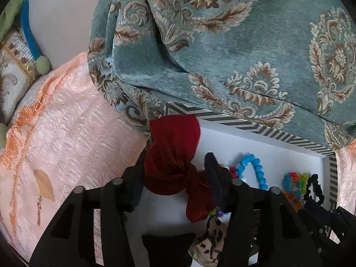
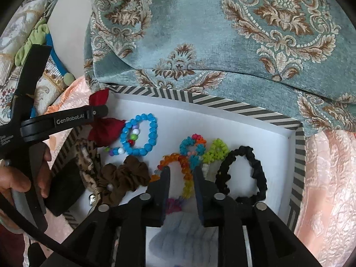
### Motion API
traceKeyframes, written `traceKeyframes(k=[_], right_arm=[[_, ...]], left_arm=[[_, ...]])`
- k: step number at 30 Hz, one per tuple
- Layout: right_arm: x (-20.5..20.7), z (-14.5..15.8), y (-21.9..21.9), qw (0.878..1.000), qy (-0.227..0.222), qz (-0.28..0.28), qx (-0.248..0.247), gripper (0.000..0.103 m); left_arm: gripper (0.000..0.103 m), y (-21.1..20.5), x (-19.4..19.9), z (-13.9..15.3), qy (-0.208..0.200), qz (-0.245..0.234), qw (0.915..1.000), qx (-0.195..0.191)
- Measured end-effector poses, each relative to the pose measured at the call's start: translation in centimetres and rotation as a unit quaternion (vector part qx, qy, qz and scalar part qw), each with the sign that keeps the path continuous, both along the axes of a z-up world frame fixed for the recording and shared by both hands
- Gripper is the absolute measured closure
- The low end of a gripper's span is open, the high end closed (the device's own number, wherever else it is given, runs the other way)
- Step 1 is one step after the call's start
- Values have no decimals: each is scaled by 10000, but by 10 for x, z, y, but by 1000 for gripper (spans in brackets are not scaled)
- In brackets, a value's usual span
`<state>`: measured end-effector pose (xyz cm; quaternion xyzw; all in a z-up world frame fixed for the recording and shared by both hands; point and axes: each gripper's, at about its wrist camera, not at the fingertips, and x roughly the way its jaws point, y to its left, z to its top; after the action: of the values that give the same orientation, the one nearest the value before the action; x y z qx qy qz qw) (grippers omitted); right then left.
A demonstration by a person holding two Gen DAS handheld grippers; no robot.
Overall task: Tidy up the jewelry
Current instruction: 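Carry red bow into the tray with left tool while right tool carries orange bracelet there, then open both tools and lift them away from the tray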
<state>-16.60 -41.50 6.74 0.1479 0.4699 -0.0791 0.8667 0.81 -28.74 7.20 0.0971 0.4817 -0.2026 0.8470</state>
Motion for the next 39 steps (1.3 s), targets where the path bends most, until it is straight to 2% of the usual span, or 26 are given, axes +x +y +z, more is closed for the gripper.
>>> traceKeyframes(k=[2,6,8,9,17,21,28,39], right_arm=[[-8,6,2,10000,-74,-13,-11,75],[-25,20,6,9996,-254,-106,-27,71],[-37,28,10,9991,-347,-184,-137,62],[-40,31,12,9989,-379,-205,-167,61],[-72,46,26,9976,-515,-422,-166,60],[-85,49,32,9965,-526,-586,-298,60],[-104,58,38,9949,-594,-788,-200,58],[-127,85,52,9920,-753,-949,-358,45]], left_arm=[[42,4,-7,7,-99,-27,9999,-41],[42,12,-24,23,-306,-141,9994,-33],[42,17,-40,32,-447,-198,9988,-20],[42,20,-48,37,-508,-228,9984,-24],[42,46,-103,62,-891,-357,9954,-33],[42,53,-128,69,-971,-420,9944,-76],[42,65,-162,84,-1095,-430,9928,-245],[42,84,-200,99,-1350,-289,9899,-328]])
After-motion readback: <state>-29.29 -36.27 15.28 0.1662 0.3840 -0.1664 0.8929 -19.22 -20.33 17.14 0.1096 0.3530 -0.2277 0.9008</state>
